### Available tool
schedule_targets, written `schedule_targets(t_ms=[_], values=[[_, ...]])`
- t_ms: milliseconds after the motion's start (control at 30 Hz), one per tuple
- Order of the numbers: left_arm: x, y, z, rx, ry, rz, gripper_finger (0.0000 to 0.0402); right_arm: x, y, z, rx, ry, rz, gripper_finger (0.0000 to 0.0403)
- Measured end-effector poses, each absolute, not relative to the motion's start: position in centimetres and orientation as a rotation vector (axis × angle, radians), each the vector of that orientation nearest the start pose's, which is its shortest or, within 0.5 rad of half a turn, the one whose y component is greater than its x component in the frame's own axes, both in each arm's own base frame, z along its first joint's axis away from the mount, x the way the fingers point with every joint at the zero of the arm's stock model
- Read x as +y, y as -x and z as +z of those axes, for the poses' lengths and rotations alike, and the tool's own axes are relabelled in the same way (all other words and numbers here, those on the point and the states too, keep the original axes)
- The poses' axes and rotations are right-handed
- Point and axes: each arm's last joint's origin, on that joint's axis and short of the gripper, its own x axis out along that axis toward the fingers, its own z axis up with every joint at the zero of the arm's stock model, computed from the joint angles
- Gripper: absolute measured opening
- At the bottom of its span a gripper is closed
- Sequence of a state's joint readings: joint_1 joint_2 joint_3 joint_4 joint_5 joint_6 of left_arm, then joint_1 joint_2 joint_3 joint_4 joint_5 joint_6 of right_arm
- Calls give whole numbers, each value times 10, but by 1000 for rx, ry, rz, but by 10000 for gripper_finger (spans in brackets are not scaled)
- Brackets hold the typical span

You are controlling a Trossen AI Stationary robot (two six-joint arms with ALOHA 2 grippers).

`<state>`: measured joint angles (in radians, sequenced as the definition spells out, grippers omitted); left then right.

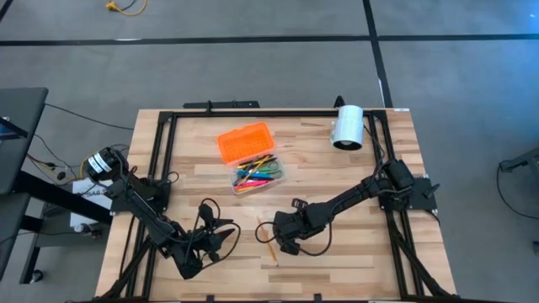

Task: Pick & place school supplies into a supply box
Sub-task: Put the green pen into the supply box

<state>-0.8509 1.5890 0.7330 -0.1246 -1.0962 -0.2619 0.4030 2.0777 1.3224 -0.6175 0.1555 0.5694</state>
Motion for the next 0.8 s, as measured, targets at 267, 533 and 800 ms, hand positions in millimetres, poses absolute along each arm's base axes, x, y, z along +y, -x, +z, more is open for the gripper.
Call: schedule_targets(t_ms=[267, 533, 800], values=[[-190, -201, 154, 511, -558, 291, 139, 147, -357, 116, 1327, -82, -157, 16], [-190, -201, 154, 511, -556, 292, 139, 150, -359, 120, 1318, -20, -181, 15], [-190, -201, 154, 511, -555, 291, 139, 158, -357, 132, 1311, 133, -269, 11]])
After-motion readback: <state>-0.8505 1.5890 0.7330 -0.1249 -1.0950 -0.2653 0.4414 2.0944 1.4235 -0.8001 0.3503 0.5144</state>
